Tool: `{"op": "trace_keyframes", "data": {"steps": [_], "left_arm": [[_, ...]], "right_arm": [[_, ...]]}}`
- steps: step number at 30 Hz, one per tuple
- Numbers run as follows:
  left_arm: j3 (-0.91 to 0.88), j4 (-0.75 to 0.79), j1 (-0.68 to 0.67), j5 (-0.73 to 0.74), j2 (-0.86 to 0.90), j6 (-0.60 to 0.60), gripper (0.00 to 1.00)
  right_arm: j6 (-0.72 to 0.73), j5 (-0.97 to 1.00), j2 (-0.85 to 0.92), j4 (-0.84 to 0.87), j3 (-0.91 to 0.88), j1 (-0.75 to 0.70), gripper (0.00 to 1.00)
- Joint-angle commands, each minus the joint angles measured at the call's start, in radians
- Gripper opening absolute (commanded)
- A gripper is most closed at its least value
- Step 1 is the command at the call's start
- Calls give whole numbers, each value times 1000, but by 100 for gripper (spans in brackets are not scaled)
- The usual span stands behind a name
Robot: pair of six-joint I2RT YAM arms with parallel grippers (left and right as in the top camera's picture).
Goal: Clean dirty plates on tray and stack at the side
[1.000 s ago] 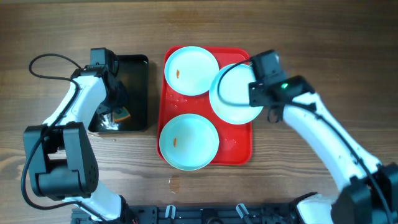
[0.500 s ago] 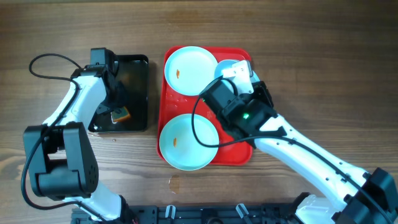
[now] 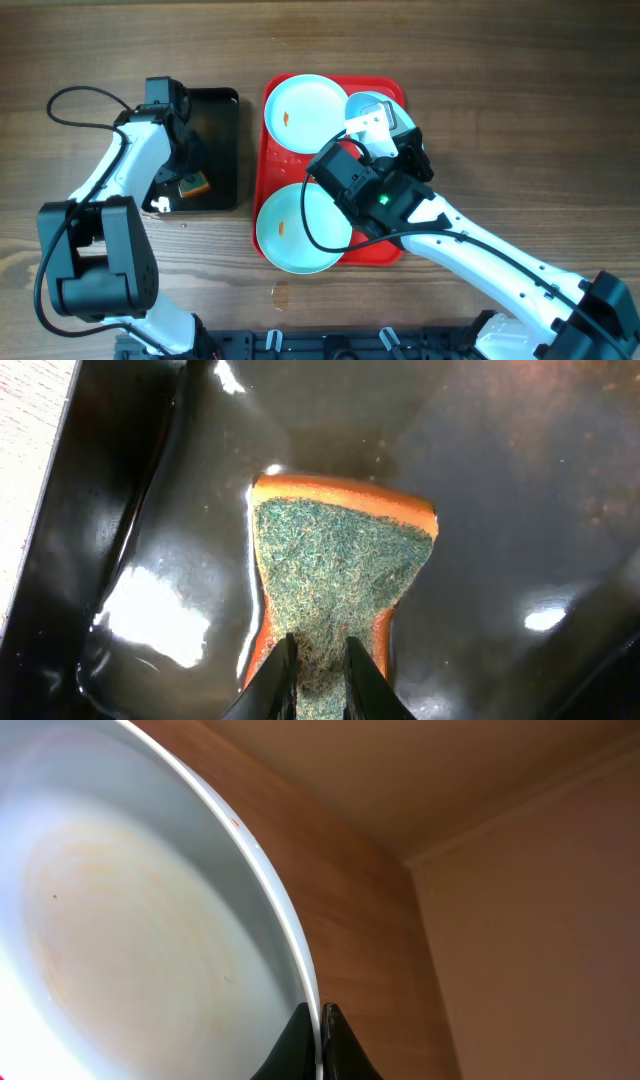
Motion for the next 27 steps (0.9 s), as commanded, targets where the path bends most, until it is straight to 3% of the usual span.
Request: {"op": "trace_keyframes", "data": {"steps": [1, 27], "left_arm": [[-2, 2, 3, 9, -4, 8, 13], [-2, 3, 3, 35, -4, 9, 13]], "right_arm": [[0, 44, -10, 3, 10, 5, 4], [2, 44, -10, 19, 10, 5, 4]]}}
